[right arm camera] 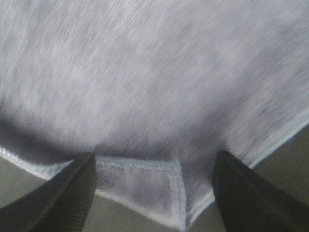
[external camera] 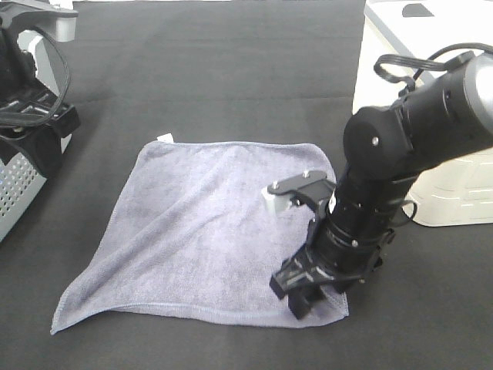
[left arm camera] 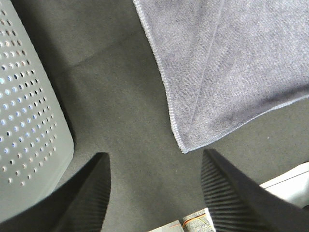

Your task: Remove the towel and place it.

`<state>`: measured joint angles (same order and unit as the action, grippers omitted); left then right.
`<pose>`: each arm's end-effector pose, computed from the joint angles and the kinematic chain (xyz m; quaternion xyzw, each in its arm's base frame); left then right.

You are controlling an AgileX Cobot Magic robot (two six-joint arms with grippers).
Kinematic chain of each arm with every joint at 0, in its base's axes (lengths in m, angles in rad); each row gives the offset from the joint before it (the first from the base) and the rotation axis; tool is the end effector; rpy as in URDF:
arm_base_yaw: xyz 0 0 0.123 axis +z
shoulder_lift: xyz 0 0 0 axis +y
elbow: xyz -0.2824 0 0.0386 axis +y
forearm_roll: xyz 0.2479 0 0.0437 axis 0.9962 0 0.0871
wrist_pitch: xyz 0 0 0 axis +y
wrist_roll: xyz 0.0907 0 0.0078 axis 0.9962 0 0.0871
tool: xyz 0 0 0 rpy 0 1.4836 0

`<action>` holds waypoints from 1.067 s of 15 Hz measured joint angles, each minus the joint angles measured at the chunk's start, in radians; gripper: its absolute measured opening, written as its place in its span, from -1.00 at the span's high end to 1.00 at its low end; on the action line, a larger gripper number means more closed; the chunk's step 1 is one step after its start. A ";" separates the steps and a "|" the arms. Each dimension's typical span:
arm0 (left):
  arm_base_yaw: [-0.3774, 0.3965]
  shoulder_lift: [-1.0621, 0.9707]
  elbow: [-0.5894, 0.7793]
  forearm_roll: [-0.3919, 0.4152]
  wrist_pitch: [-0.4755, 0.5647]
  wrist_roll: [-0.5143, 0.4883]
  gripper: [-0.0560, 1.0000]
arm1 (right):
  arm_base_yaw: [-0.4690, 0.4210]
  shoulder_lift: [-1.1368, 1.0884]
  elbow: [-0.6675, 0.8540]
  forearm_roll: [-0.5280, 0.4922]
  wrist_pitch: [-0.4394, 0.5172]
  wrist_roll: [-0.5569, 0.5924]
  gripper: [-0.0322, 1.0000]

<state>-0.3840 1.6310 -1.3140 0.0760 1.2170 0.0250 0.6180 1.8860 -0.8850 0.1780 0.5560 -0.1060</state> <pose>0.2953 -0.1123 0.2767 0.2132 0.9744 0.0247 0.0674 0.2432 0.1833 0.1042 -0.2840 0.9562 0.0617 0.0358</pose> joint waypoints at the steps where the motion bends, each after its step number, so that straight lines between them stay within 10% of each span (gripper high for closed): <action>1: 0.000 0.000 0.000 0.000 0.000 0.000 -0.12 | 0.020 -0.013 0.023 -0.006 0.002 0.000 -0.36; 11: 0.000 0.000 0.000 -0.008 0.000 0.000 -0.12 | 0.070 -0.184 0.113 0.002 0.034 -0.079 -0.31; 16: 0.000 0.000 0.000 -0.019 0.000 0.000 -0.12 | 0.070 -0.165 0.113 0.041 -0.026 -0.325 -0.27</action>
<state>-0.3840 1.6310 -1.3140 0.0570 1.2170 0.0250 0.6880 1.7210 -0.7720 0.2190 0.5300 -0.4310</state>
